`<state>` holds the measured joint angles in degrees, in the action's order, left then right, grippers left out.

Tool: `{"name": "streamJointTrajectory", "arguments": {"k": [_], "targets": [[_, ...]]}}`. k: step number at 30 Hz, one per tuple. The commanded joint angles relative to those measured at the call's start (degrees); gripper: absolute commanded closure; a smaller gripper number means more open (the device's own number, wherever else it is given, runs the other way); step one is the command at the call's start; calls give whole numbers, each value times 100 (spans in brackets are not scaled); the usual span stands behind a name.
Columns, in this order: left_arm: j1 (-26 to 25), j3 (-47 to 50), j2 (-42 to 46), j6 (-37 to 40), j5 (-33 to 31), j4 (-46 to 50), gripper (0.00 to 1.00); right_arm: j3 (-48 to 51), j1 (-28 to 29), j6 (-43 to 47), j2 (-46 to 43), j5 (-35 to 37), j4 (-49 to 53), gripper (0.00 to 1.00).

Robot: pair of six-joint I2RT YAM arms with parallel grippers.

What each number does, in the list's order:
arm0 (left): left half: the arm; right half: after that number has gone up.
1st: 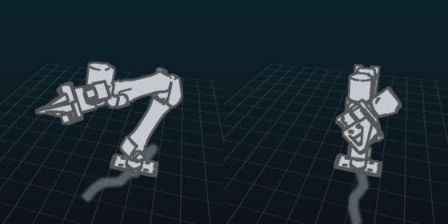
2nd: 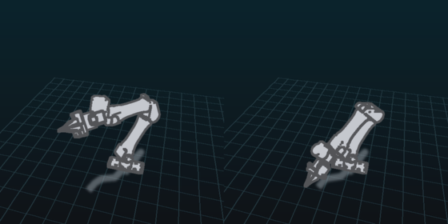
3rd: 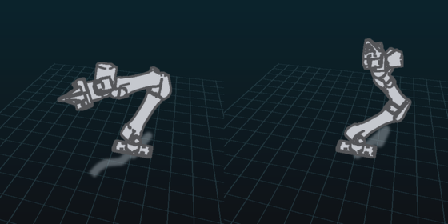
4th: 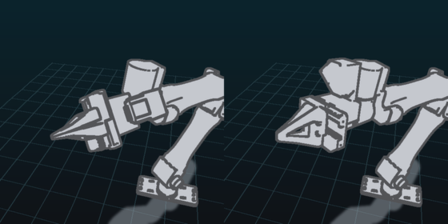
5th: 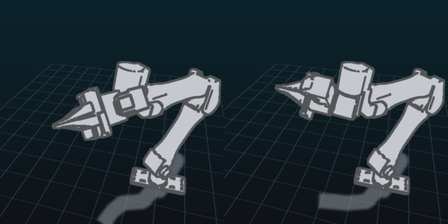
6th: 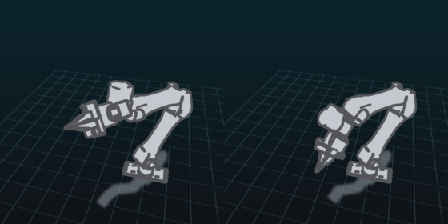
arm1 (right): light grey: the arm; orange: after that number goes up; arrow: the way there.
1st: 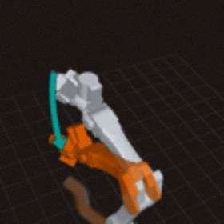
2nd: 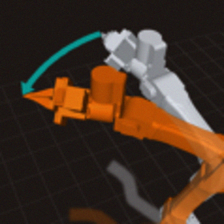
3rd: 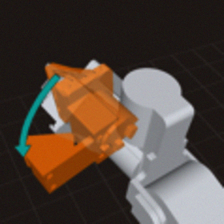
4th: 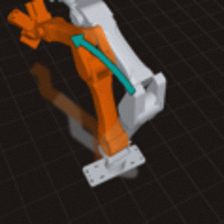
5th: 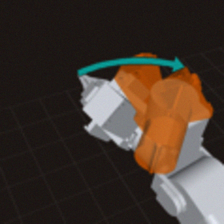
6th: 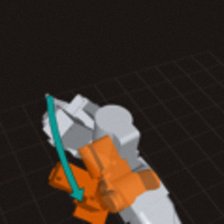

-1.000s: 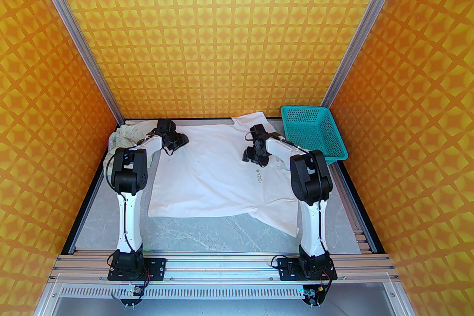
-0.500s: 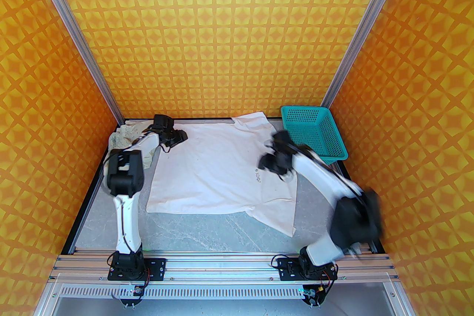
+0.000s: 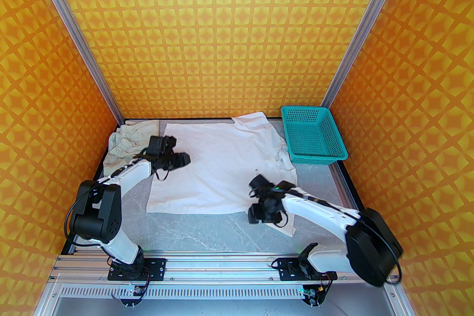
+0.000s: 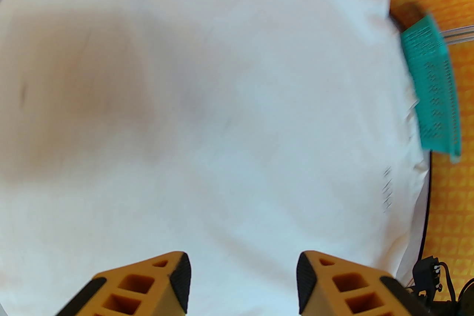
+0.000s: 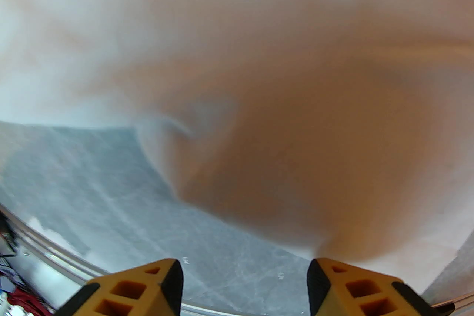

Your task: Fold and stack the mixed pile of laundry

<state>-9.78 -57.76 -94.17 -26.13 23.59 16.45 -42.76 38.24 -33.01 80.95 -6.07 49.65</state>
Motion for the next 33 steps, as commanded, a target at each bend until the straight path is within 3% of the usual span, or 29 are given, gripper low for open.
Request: {"name": "streamJointTrajectory", "arguments": {"k": [1, 6, 9, 11, 20, 25, 28, 33], "targets": [[28, 80, 284, -44, 75, -130, 49, -57, 13, -80, 313, 662, -124, 47], [28, 38, 320, -49, 75, -126, 48, -909, -22, 132, 820, 1904, 362, 71], [23, 18, 354, -24, 72, -93, 48, -1478, -59, 437, 1041, 2228, 566, 92], [25, 27, 407, 9, 75, -60, 48, -1871, -89, 735, 1093, 2344, 688, 100], [26, 80, 487, -5, 71, -81, 48, -3521, -884, 2266, 2112, 1689, 469, 100], [27, 116, 581, 11, 93, -26, 48, -4334, -1233, 2469, 3117, 1661, 268, 53], [28, 207, 691, 49, 93, 50, 47, -4554, -1334, 2373, 3144, 1683, 361, 45], [28, 449, 822, 39, 93, 17, 45, -3935, -1345, 1926, 1983, 1277, 486, 37]]}}
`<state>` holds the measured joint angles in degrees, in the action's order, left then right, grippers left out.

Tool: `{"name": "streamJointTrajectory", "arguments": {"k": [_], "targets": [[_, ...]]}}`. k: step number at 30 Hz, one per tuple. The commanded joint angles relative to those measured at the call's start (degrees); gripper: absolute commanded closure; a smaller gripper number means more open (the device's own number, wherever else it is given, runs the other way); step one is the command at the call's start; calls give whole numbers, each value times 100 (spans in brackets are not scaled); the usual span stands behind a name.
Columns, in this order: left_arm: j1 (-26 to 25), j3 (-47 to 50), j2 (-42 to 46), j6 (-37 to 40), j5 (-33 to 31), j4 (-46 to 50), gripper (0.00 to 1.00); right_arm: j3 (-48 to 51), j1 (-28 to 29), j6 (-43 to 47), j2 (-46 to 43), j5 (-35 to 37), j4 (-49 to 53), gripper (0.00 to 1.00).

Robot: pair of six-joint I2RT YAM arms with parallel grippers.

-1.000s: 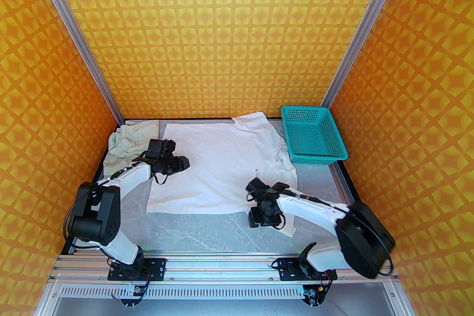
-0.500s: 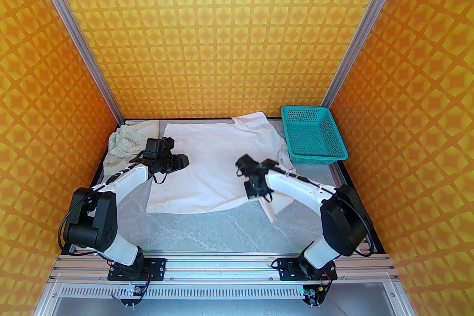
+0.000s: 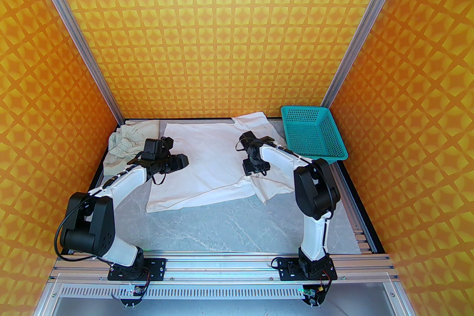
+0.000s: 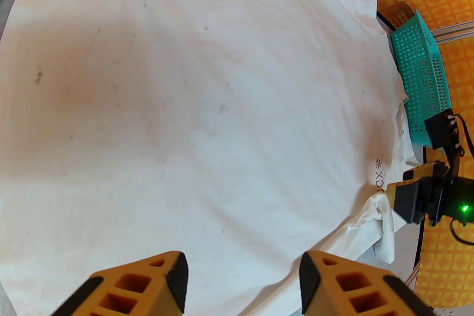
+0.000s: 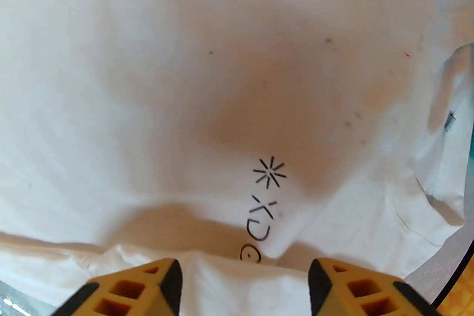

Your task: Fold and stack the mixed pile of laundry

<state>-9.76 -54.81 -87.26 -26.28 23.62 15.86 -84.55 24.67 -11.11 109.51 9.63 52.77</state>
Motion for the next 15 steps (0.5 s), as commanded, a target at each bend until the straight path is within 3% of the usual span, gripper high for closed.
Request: {"name": "streamJointTrajectory", "arguments": {"k": [1, 6, 8, 10, 13, 15], "targets": [[23, 182, 143, 29, 85, 39, 45, 538, 10, -383, -1205, -486, 172, 37], [24, 230, 177, 59, 88, 35, 45, 2371, -134, -1180, -2876, -1421, -64, 32], [24, 209, 158, 71, 86, 66, 45, 3226, -241, -1670, -3445, -1973, -486, 24], [27, 224, 160, 74, 98, 60, 45, 3918, -333, -2190, -3843, -2421, -1141, 22], [26, 238, 147, 75, 123, 53, 45, 4819, -347, -2850, -4045, -2988, -2607, 23], [20, 240, 127, 73, 168, 55, 45, 5022, -345, -2936, -3887, -2978, -3166, 24]]}}
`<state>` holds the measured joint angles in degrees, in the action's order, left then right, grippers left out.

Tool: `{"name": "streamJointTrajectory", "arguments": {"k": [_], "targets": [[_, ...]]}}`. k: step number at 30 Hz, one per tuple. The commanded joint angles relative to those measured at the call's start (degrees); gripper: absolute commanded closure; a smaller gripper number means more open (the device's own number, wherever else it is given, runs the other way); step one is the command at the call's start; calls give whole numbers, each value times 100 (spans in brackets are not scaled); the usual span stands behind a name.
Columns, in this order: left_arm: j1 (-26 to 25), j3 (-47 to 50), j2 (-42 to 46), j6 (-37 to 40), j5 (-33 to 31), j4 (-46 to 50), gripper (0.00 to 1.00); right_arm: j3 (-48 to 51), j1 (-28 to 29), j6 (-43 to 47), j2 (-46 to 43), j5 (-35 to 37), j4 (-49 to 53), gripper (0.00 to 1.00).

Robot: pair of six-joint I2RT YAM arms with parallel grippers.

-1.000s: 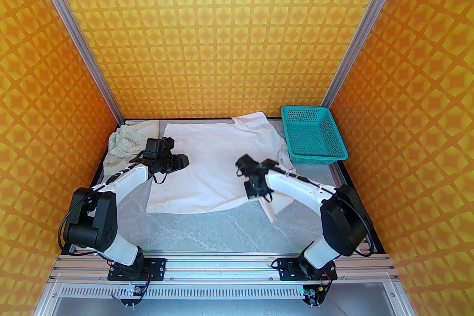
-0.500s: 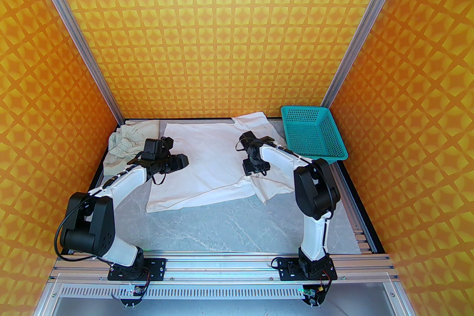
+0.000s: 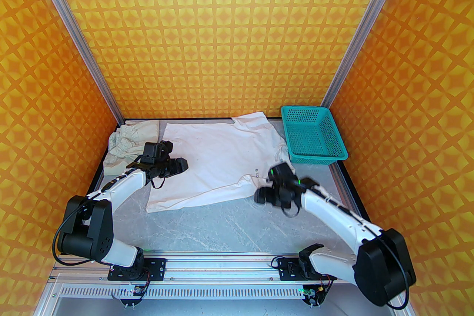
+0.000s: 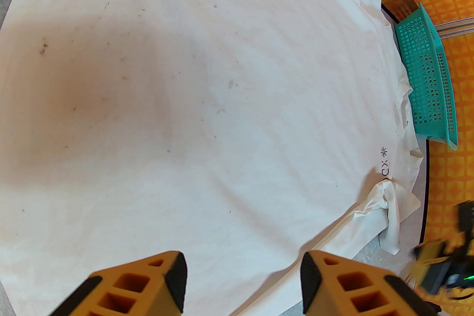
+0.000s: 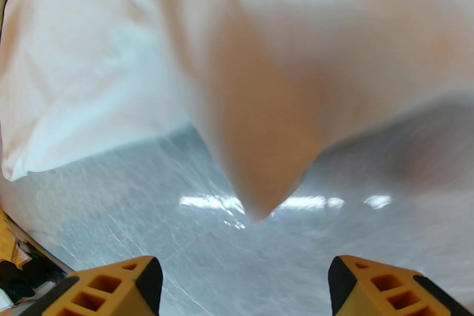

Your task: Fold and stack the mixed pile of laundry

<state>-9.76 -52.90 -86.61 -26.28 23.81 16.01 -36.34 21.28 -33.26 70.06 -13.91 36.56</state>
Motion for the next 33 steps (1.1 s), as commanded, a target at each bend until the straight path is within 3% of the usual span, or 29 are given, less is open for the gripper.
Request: {"name": "streamJointTrajectory", "arguments": {"k": [1, 5, 8, 15, 17, 26, 33], "targets": [[27, 52, 64, 66, 166, 42, 45, 214, -3, -681, 230, -537, -1653, 25], [21, 87, 124, 52, 176, 18, 45, 43, -2, -458, 854, -296, -1870, 33], [20, 104, 174, 35, 176, 12, 45, -232, -5, -209, 1140, 308, -1596, 39], [24, 122, 258, 65, 176, 63, 45, -815, -8, 246, 1383, 1094, -976, 48], [23, 135, 272, 71, 175, 56, 45, -937, -15, 303, 1352, 1166, -886, 57], [18, 194, 453, 102, 176, 134, 45, -1385, -35, 167, 911, 401, 200, 99], [34, 315, 609, 122, 176, 166, 45, -1565, -170, 236, -167, -332, 1758, 100]]}}
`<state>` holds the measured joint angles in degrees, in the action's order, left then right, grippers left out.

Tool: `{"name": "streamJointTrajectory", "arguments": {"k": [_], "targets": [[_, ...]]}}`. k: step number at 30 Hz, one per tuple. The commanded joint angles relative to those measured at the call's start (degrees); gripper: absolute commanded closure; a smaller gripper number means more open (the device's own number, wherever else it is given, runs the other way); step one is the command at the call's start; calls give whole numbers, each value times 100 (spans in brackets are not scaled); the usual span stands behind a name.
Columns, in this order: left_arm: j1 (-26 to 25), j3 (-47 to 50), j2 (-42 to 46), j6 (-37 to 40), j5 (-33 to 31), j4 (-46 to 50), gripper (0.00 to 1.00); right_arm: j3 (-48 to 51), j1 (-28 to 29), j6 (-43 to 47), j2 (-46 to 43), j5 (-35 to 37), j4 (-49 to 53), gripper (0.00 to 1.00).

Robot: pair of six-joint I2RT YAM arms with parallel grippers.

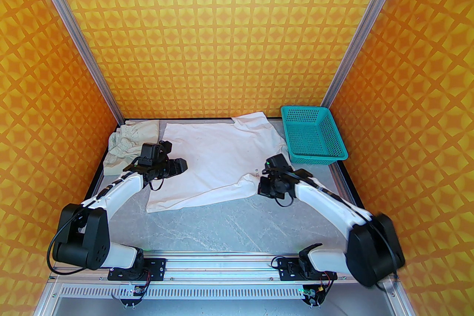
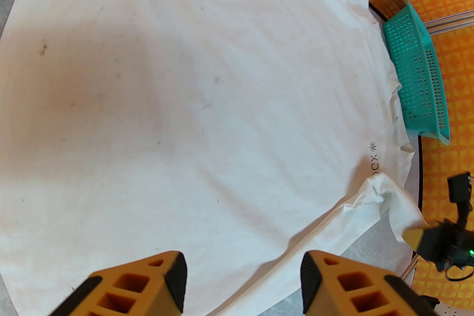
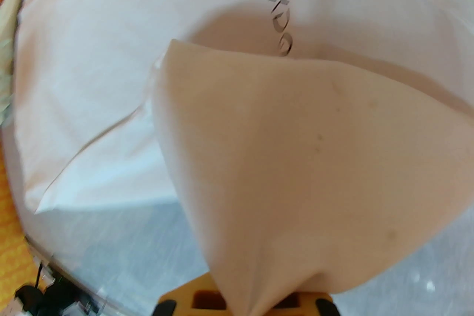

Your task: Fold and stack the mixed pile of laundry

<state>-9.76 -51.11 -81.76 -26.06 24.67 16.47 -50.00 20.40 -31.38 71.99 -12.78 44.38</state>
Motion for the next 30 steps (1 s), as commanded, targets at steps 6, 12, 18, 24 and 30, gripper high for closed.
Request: {"name": "streamJointTrajectory", "arguments": {"k": [6, 12, 18, 24, 30], "targets": [[25, 264, 214, 80, 91, 84, 45, -66, -230, 215, -913, -1045, 2189, 100], [27, 355, 274, 77, 91, 94, 45, -21, -322, 125, -1364, -1257, 2826, 100], [31, 435, 291, 87, 91, 75, 45, -169, -468, -29, -1481, -1765, 3081, 100], [35, 488, 366, 136, 91, 110, 45, 258, -591, -140, -1710, -1359, 3466, 91], [44, 504, 402, 189, 82, 154, 45, 262, -805, -589, -2017, -413, 3607, 65]]}}
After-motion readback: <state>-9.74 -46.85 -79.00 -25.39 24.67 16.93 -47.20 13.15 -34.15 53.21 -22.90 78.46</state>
